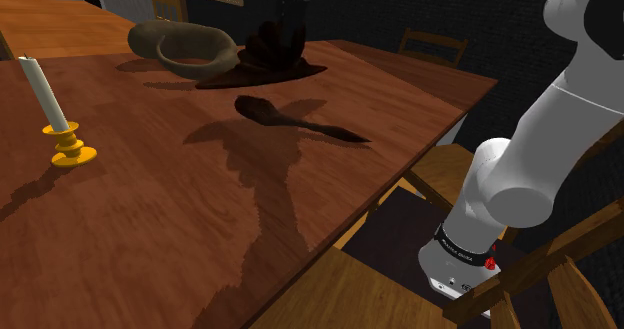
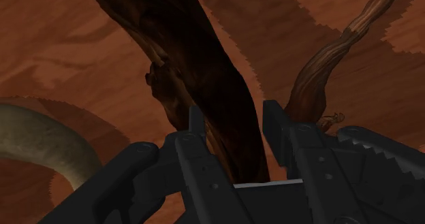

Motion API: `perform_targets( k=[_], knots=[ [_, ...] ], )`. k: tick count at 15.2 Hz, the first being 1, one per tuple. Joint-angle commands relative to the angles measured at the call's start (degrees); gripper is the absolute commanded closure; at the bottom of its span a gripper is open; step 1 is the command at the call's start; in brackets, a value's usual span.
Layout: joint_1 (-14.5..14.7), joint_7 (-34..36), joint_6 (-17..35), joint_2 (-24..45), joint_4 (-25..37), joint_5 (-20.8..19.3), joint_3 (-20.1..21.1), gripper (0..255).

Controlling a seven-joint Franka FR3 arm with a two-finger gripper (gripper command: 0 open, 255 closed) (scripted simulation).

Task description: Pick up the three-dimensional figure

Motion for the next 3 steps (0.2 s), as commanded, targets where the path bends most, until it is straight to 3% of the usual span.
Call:
perform_targets(
  k=[1, 3],
  knots=[
    [0.01, 0.04, -1.72, 0.68, 2.49, -0.09, 0.06, 255],
    [0.01, 0.04, -1.84, 0.73, 2.66, -0.09, 0.06, 255]
  ],
)
